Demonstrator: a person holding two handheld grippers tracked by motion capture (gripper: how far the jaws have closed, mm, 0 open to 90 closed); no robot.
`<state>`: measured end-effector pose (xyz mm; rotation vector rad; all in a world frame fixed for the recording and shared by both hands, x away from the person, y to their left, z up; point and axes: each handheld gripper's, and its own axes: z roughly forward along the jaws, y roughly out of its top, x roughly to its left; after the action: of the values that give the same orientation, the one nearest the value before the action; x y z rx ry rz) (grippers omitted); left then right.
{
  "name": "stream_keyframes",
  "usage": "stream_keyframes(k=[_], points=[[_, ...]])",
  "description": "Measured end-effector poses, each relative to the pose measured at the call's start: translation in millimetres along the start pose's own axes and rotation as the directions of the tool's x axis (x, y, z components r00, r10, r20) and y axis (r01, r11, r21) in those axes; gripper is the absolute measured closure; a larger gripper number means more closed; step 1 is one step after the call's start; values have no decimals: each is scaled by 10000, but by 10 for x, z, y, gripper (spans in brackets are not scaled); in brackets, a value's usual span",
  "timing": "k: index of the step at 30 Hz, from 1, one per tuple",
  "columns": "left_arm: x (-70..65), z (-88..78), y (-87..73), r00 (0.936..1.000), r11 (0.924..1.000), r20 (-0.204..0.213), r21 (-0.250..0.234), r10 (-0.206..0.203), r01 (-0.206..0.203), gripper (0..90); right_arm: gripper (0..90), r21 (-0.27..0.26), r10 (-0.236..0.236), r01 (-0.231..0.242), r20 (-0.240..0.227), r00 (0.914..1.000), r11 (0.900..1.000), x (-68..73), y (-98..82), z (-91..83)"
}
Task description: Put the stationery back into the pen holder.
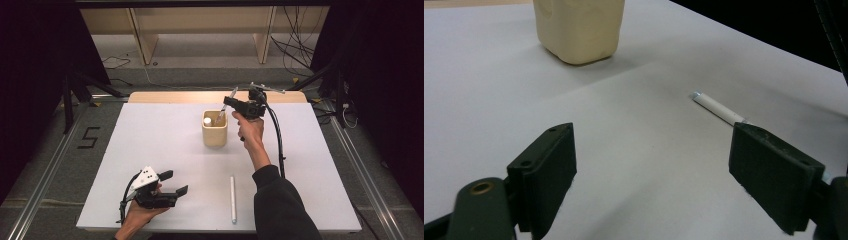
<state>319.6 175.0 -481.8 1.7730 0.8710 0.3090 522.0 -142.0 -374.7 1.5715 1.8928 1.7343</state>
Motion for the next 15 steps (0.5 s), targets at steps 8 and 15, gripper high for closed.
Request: stream_keyframes(k=[8, 15], points=[[-6, 4, -1, 10000, 10000, 30, 46, 27, -27, 178, 797, 154, -176, 173, 207, 9996, 9997, -4, -31, 62], [-9, 7, -2, 10000, 10000, 31, -3, -14, 14, 178, 796, 343, -462, 447, 428, 9980, 9984, -9, -49, 84]])
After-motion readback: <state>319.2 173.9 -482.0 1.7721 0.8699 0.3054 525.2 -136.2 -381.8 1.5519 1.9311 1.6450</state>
